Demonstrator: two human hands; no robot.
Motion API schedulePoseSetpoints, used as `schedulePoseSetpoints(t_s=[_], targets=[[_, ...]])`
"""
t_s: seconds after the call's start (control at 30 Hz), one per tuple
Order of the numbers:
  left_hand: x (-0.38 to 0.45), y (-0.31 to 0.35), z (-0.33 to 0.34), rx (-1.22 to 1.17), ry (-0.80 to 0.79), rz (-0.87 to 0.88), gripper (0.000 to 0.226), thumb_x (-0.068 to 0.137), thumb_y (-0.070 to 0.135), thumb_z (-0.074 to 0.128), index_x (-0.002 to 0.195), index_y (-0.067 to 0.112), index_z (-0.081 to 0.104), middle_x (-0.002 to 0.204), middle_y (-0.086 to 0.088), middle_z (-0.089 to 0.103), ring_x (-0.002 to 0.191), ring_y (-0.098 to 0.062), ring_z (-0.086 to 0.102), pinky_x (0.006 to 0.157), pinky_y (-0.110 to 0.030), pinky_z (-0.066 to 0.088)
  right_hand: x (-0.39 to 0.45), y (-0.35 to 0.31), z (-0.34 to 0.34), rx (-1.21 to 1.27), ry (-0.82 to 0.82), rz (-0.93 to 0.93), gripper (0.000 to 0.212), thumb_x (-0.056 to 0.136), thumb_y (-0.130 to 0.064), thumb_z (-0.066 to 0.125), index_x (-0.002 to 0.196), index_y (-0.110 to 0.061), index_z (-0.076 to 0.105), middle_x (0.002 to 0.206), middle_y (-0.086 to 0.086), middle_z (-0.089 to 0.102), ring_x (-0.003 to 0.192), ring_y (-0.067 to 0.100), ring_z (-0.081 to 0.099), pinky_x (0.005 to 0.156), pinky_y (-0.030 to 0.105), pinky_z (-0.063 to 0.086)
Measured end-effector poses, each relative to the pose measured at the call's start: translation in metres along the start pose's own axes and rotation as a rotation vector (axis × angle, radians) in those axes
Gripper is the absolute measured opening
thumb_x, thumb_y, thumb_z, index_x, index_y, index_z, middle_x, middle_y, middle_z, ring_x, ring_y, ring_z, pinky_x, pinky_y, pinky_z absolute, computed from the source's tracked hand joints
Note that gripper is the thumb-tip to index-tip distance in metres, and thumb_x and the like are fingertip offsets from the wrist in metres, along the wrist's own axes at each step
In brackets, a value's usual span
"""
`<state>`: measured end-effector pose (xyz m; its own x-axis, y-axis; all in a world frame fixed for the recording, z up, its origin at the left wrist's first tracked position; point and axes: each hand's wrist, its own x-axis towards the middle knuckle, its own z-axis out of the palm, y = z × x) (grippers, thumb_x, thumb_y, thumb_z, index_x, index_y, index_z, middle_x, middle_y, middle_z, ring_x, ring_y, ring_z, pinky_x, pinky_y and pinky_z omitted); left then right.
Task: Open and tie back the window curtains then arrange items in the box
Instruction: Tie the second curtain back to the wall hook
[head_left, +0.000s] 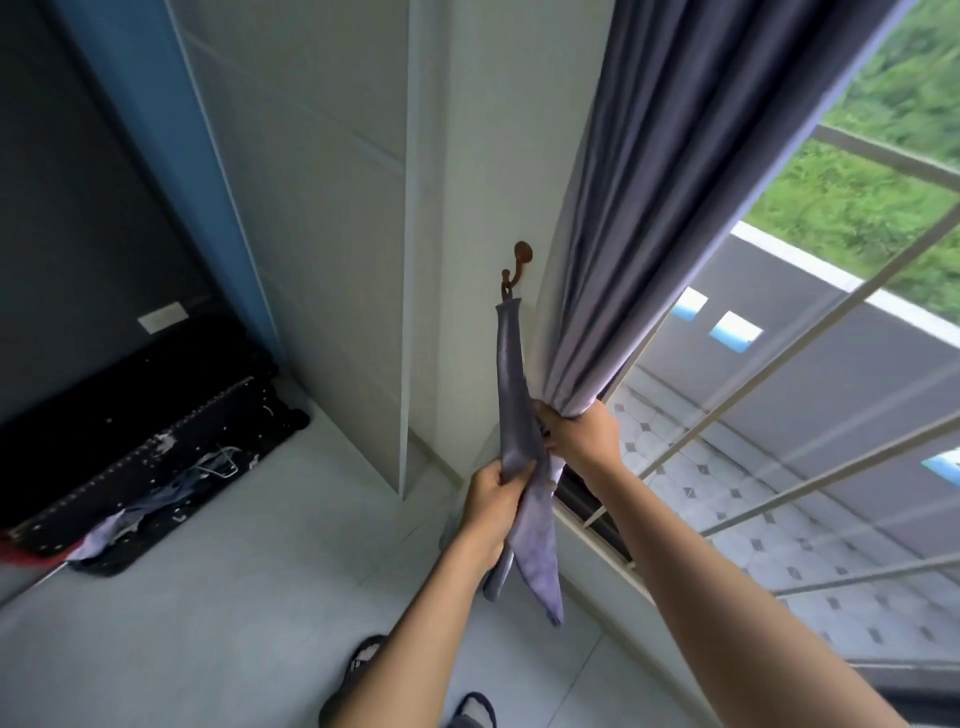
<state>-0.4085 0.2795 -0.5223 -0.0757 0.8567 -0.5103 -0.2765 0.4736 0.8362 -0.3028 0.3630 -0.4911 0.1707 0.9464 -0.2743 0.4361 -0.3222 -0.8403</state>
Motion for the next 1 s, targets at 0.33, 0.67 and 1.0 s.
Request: schedulePoseSetpoints(t_s=[0.33,0.67,1.0], targets=[[0.013,-0.005,0.011,0.063,0.002,0.089,0.019,0.094,0.017,0.058,0.11,0.009,0.059,0.103,-0.008,0.066,0.089,-0.019,0.064,0.081,-0.03,0.054,0.004,-0.002,0.0,0.089,-0.093,0.052,0.032,0.06,-0.049,0.079,0.068,-0.022,0.061,0.057,-0.004,0.06,0.057,0.022,0.057,0.056,0.034,0.049],[0.029,0.0,0.019,0.38,0.103,0.137,0.014,0.091,0.023,0.06,0.085,0.01,0.058,0.07,0.002,0.061,0.067,-0.011,0.058,0.058,-0.01,0.043,0.007,-0.007,-0.008,-0.183,-0.083,-0.128,0.023,0.068,-0.02,0.075,0.083,-0.007,0.063,0.082,0.013,0.068,0.07,0.029,0.061,0.063,0.042,0.053],[0.039,-0.017,-0.016,0.697,0.14,0.621,0.041,0.087,0.014,0.054,0.12,0.037,0.049,0.126,0.009,0.034,0.093,-0.005,0.056,0.073,-0.013,0.043,0.008,-0.013,-0.015,-0.159,-0.055,-0.101,0.029,0.069,-0.013,0.076,0.096,-0.007,0.065,0.094,0.01,0.069,0.086,0.028,0.064,0.067,0.038,0.053]])
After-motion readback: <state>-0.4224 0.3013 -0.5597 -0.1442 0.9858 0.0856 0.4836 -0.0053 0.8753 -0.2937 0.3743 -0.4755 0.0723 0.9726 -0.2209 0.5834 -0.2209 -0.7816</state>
